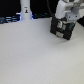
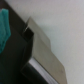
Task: Open the kcup holder, insert the kcup into the holder, and close the kcup holder
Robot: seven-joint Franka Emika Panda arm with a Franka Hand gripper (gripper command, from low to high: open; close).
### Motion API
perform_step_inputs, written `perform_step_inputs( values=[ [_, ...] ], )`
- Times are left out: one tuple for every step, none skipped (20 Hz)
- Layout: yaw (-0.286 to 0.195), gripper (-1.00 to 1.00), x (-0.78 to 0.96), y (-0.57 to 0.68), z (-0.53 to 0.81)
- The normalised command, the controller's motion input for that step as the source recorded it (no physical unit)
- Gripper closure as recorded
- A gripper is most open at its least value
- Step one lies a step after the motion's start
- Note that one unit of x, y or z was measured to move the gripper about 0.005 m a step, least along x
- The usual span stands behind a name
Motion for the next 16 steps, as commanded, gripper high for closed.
perform_step_inputs(
  values=[
    [0.075,-1.00,-0.71,0.46,0.01],
    [0.070,-1.00,-0.71,0.48,0.01],
    [0.057,-1.00,-0.74,0.51,0.01],
    [0.061,-1.00,-0.65,0.51,0.01],
    [0.043,-1.00,-0.48,0.50,0.23],
    [0.042,-1.00,-0.13,0.42,0.56],
    [0.033,-1.00,0.12,0.28,0.79],
    [0.023,-1.00,0.24,0.19,0.99],
    [0.011,-1.00,0.27,0.12,1.00],
    [0.020,-1.00,0.24,0.10,0.94],
    [0.001,-1.00,0.27,0.11,0.95],
    [-0.005,-1.00,0.19,0.14,0.92],
    [-0.002,-1.00,-0.04,0.37,0.88],
    [-0.012,-1.00,0.05,0.27,0.82],
    [-0.026,-1.00,0.11,0.13,0.55],
    [-0.019,-1.00,0.12,0.01,0.07]
  ],
)
